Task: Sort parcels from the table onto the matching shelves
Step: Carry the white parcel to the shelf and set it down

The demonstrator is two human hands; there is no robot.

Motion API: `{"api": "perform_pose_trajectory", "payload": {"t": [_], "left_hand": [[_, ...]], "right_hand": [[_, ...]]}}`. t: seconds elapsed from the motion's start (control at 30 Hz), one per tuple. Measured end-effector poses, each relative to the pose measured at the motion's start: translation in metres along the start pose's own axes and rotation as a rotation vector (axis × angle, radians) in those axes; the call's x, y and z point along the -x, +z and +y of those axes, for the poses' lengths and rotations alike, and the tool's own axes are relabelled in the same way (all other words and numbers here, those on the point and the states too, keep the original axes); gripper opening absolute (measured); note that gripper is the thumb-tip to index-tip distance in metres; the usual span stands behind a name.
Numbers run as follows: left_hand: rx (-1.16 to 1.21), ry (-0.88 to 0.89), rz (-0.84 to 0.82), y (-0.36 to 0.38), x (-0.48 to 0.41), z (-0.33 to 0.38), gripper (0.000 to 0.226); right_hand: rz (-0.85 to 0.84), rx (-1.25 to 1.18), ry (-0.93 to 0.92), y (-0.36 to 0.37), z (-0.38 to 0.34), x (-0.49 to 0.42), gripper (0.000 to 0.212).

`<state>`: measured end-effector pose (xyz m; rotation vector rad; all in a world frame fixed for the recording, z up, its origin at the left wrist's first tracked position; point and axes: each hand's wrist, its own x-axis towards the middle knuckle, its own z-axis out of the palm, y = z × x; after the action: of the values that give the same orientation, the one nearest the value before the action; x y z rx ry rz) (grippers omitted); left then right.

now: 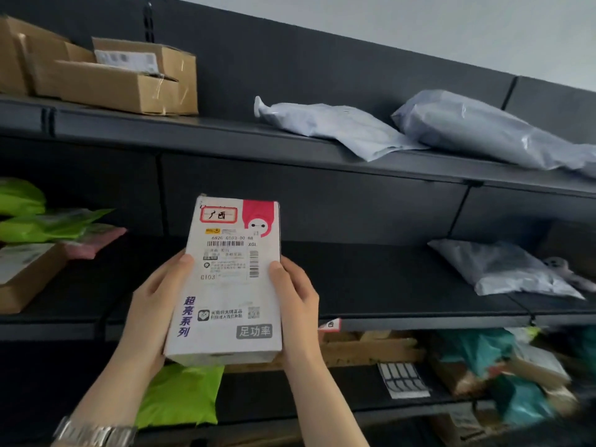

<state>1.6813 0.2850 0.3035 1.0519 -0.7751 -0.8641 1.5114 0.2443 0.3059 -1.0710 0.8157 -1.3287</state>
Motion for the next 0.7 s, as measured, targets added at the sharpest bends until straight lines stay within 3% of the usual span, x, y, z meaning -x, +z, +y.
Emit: {"api": "perform_pose_trajectory", "payload": {"t": [0.4,0.6,0.7], "left_hand": [[0.05,-0.074,0.01,0.017,0.006,0.001,0.015],[-0.002,-0.164,0.054,0.007,-0.056,0.005,0.015],[-0.089,-0.23,0.049,-0.003,-0.107,0.006,0.026]], "right_hand": [[0.009,0.029,0.067,-0.018,-0.006,-0.007,0.021],[0.033,0.024,0.183,0.015,0.006,-0.063,0.018],[0.064,0.052,0.23,0.04,0.019,-0.107,0.031]]}}
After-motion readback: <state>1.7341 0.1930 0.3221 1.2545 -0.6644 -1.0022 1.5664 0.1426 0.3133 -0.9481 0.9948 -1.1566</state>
